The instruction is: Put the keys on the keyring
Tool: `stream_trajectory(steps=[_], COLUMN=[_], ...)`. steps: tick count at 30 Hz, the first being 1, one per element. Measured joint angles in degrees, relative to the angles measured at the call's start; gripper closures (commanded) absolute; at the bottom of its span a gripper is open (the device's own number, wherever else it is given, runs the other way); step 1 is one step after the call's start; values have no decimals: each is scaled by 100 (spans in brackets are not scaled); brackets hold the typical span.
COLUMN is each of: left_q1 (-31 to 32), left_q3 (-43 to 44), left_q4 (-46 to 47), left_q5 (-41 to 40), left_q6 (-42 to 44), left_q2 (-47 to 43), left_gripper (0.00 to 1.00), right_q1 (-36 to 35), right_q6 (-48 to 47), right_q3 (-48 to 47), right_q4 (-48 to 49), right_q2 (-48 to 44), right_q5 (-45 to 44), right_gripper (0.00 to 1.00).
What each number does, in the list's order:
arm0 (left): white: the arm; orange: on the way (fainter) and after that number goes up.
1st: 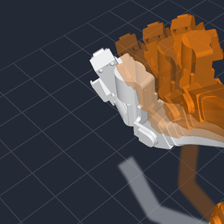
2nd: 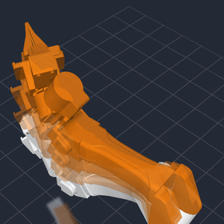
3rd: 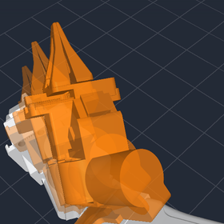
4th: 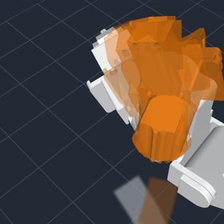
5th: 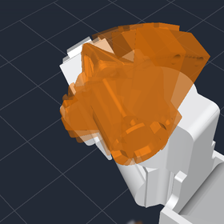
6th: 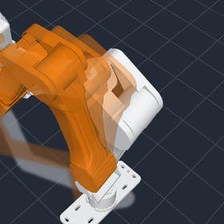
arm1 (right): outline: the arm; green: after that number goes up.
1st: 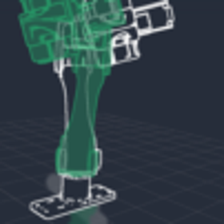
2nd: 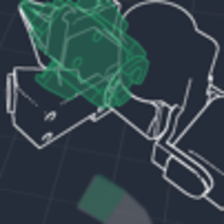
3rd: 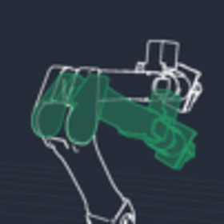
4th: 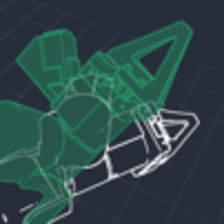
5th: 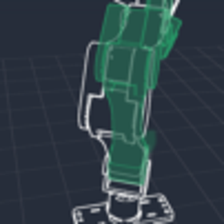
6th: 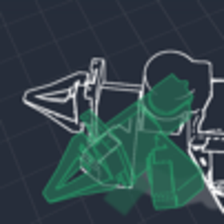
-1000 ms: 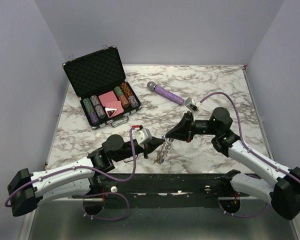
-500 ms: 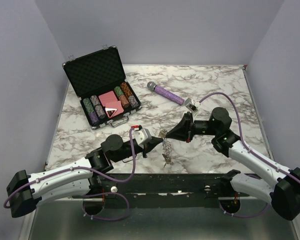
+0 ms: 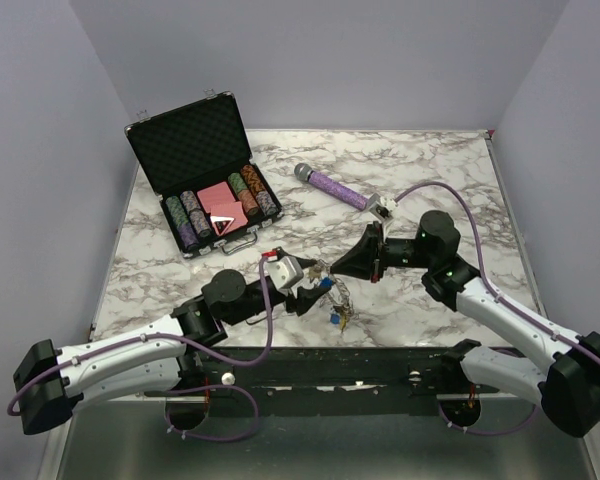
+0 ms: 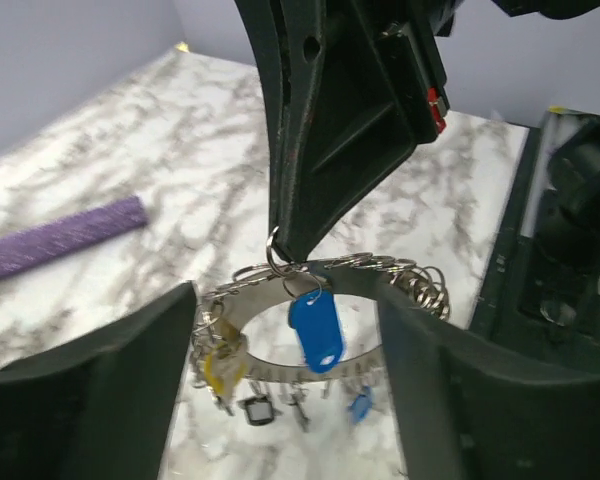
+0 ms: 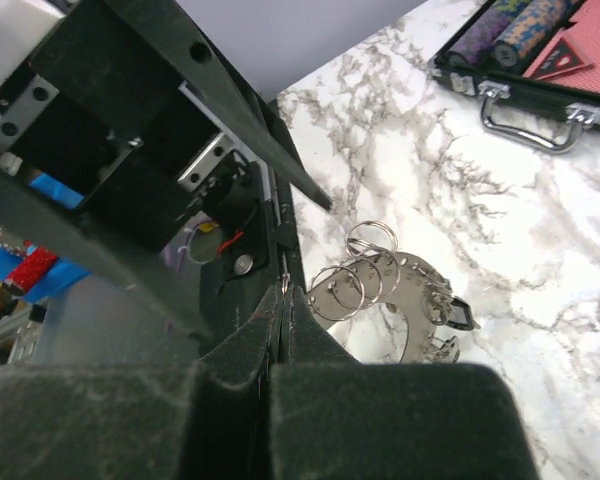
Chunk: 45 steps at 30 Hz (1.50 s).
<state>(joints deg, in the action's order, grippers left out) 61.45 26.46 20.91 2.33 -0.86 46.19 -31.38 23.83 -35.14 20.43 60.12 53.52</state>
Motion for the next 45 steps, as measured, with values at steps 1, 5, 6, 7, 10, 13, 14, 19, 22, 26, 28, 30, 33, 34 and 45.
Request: stream_trajectory(steps=[1,5,6,7,10,13,14,19,22,26,28,30,33,34,45], left_q1=[2,-291,-409,-629,-1147,-1357,-1401,-1473,-1486,-1488,-1488,-1488,-1488,-1488,-1488], left_q3=[0,138,256,505,1139,1650,1816,1952,1762,1517,1434,1311,1082,1023,645], left_q4=[26,-103,-212,-431,-916,-1523,-1821,-2785,-3228,-3587,-3694,-3724,-3742,-3757,-3904], left_q5=[-85,-271,-243,-153,74,232,271,306,280,201,166,131,116,111,-44], left_q6=[-11,-70,-101,-186,-479,-741,-844,-1080,-1207,-1390,-1493,-1617,-1794,-1843,-2151], left_q2=[-28,-468,-529,-590,-699,-754,-780,-1088,-1473,-2039,-2243,-2437,-2621,-2645,-2966], left_gripper=[7,1,1,1,1,1,1,1,1,1,1,1,1,1,1], right_q1=[2,109,168,245,540,925,1056,1694,2124,2789,3093,3344,3600,3654,4048], right_q6=[-90,-586,-723,-887,-1434,-2070,-2299,-3355,-3807,-4111,-4157,-4155,-4087,-4039,-4072], right_q3=[-146,-1121,-1412,-1707,-2612,-3375,-3593,-4306,-4557,-4911,-4979,-4979,-4979,-4999,-4872], right_q4=[-208,-1283,-1598,-1912,-2870,-3797,-4092,-5246,-5731,-6107,-6124,-6109,-5989,-5934,-4850], right_q2=[59,297,334,367,490,629,675,798,879,1296,1554,1814,2184,2321,3012], right_q5=[-42,-391,-514,-647,-1051,-1386,-1482,-2092,-2398,-2527,-2544,-2562,-2562,-2559,-2203], right_gripper=[100,100,100,100,100,100,100,100,100,100,100,100,100,100,98])
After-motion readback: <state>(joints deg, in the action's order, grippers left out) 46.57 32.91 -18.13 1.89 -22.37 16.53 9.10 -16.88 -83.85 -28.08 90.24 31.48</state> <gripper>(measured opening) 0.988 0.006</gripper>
